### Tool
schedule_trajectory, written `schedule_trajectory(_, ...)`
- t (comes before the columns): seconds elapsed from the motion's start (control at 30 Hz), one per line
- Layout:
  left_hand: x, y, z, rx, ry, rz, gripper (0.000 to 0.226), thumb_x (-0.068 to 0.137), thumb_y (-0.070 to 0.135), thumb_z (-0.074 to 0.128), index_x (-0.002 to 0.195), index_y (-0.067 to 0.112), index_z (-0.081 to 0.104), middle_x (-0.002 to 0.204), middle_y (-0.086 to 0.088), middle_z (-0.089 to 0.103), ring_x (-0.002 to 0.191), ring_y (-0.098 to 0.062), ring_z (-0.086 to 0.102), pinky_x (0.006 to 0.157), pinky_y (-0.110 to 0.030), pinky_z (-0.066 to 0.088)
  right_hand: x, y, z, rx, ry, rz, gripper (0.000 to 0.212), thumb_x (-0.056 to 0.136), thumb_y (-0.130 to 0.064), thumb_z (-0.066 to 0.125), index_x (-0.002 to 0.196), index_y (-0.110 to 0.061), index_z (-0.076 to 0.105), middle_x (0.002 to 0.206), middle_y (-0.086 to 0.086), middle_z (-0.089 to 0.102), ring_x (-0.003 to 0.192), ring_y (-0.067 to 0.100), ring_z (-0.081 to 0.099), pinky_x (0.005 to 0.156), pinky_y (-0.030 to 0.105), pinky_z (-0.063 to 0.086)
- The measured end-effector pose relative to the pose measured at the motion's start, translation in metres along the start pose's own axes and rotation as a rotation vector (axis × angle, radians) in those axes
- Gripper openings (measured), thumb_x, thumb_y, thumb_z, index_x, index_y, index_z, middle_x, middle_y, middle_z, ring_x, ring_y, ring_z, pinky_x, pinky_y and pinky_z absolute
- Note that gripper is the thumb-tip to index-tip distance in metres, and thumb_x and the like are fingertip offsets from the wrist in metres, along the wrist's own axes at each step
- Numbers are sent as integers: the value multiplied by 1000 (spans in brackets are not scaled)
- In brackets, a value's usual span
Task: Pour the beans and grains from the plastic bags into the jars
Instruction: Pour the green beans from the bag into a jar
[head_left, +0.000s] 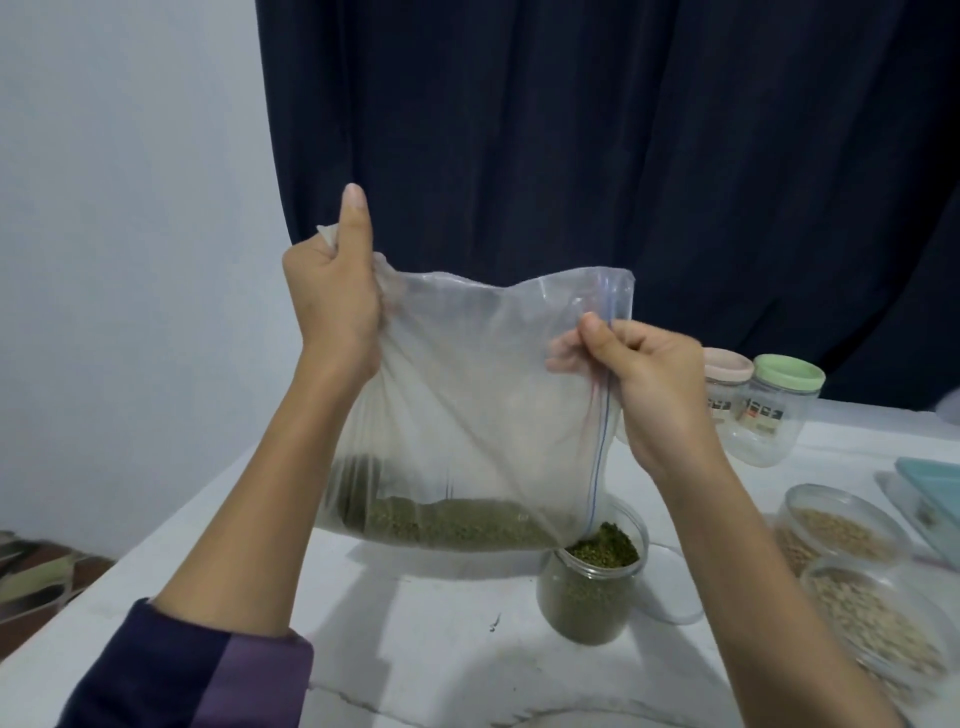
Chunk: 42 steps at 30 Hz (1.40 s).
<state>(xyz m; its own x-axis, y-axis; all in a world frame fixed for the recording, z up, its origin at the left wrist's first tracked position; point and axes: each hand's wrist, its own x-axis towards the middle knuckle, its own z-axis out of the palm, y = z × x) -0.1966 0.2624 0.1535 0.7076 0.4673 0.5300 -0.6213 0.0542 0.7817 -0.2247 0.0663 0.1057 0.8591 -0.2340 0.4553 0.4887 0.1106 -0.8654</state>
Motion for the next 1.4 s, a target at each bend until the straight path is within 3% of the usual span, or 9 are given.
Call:
schedule_trajectory(0.23, -1, 0, 0, 1, 4, -2, 64, 98, 33, 51, 43, 27, 18, 38, 15, 20, 39, -5, 18, 40, -19, 21, 0, 1, -4, 17, 2, 20, 21, 91, -8, 58, 74, -2, 68, 65, 3, 71, 62, 13, 69, 72, 21, 56)
schedule_trajectory(0.37, -4, 1, 1, 41, 20, -9, 58, 98, 33, 50, 52, 21, 16, 37, 15, 18, 38, -5, 18, 39, -17, 19, 5, -2, -9, 16, 65, 12, 22, 92, -10, 59, 74, -5, 70, 66, 1, 72, 66, 10, 70, 78, 25, 55)
schedule_trajectory(0.47, -3, -1, 1, 15, 9, -7, 59, 98, 33, 51, 50, 23, 17, 39, 15, 20, 40, -5, 18, 40, -19, 21, 1, 0, -5, -8, 4, 20, 22, 91, -9, 59, 74, -4, 70, 68, 4, 72, 67, 14, 70, 78, 24, 56)
schedule_trajectory(0.83, -3, 0, 1, 64, 7, 13, 59, 98, 34, 50, 51, 21, 17, 38, 15, 20, 39, -6, 19, 41, -19, 20, 3, 3, -9, 26, 83, -1, 21, 92, -10, 59, 74, -4, 70, 67, 2, 72, 66, 11, 69, 76, 21, 54)
schedule_trajectory(0.97, -2, -3, 1, 30, -12, 13, 61, 98, 34, 50, 47, 24, 18, 39, 15, 20, 39, -6, 19, 40, -19, 21, -3, 7, -5, -4, 0, 20, 21, 91, -8, 60, 74, -1, 70, 67, 4, 72, 66, 13, 70, 74, 22, 55)
schedule_trajectory(1.07, -3, -3, 1, 59, -2, 3, 58, 98, 34, 50, 52, 22, 16, 38, 15, 19, 39, -6, 17, 40, -18, 20, 1, 5, -10, 21, 77, 13, 22, 92, -10, 59, 74, -6, 70, 67, 1, 72, 66, 11, 69, 75, 22, 54)
schedule_trajectory(1.2, -3, -3, 2, 32, -3, 10, 59, 98, 34, 50, 51, 22, 16, 39, 15, 19, 39, -5, 17, 40, -18, 20, -1, 6, -7, -10, 34, -2, 23, 91, -9, 60, 71, -6, 70, 65, 2, 72, 65, 12, 68, 77, 24, 55)
schedule_trajectory(1.3, -5, -2, 4, 47, -8, 3, 58, 98, 34, 50, 53, 21, 16, 38, 15, 18, 38, -5, 17, 39, -18, 19, 2, 7, -8, 13, 134, -29, 27, 92, -11, 60, 67, -11, 70, 65, 1, 71, 67, 12, 68, 81, 29, 54)
schedule_trajectory(1.4, -6, -1, 6, 8, -29, 0, 57, 99, 32, 48, 53, 21, 16, 38, 16, 18, 36, -4, 18, 37, -18, 19, -2, 10, -3, -35, 60, -42, 26, 92, -10, 60, 68, -9, 70, 65, 1, 72, 66, 11, 68, 75, 23, 53)
